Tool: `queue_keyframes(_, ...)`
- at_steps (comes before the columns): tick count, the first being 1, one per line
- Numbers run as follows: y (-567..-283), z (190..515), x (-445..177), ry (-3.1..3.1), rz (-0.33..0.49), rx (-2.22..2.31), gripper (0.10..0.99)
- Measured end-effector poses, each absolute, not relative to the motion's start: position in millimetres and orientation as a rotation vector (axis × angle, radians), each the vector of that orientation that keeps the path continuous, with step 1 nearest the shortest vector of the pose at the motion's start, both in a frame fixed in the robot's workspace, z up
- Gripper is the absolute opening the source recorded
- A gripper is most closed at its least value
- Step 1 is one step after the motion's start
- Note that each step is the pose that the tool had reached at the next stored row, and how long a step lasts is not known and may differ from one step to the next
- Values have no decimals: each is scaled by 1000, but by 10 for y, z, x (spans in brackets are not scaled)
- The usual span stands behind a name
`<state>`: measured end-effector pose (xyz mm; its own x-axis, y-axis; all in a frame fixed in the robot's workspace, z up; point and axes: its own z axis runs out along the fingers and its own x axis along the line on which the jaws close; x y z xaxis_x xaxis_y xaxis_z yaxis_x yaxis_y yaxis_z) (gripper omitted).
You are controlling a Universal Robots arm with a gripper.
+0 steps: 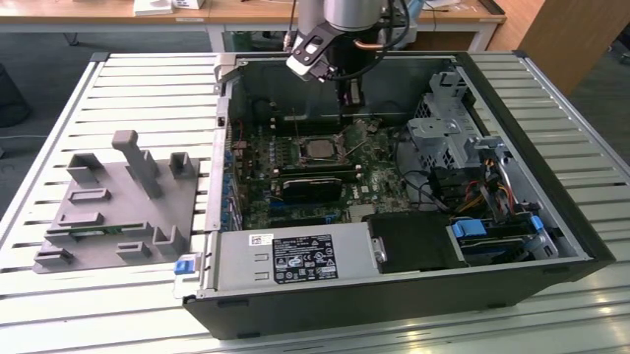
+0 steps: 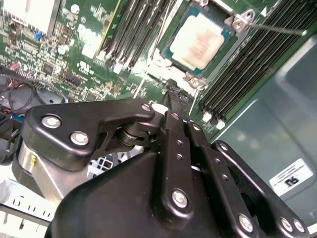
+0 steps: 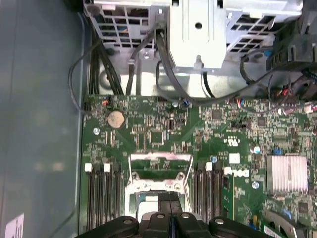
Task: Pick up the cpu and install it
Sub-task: 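Close the cpu cover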
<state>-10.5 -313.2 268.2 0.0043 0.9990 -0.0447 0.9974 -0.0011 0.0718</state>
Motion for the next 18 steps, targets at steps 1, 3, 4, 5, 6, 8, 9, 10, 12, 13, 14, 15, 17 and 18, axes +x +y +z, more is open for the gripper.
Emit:
queue_keyframes(1,-3132,2683,-86,2160,29,2166,106)
queue_keyframes(3,-3132,2682,-52,2160,29,2166,106)
queue_keyframes(4,-3132,2682,-37,2160,29,2166,106)
queue_keyframes(5,-3132,2681,-21,2160,29,2166,106)
queue_keyframes(6,-3132,2680,0,2160,29,2166,106)
queue_keyframes(8,-3132,2674,45,2162,27,2167,106)
queue_keyframes(9,-3132,2671,63,2162,25,2168,106)
queue_keyframes(10,-3132,2668,80,2163,24,2168,106)
queue_keyframes(12,-3132,2664,110,2165,21,2170,106)
queue_keyframes(13,-3132,2661,124,2165,20,2170,106)
queue_keyframes(14,-3132,2658,139,2165,20,2171,106)
queue_keyframes(15,-3130,2654,151,2165,19,2171,106)
queue_keyframes(17,-3130,2646,157,2166,19,2171,106)
queue_keyframes(18,-3130,2641,158,2166,19,2171,106)
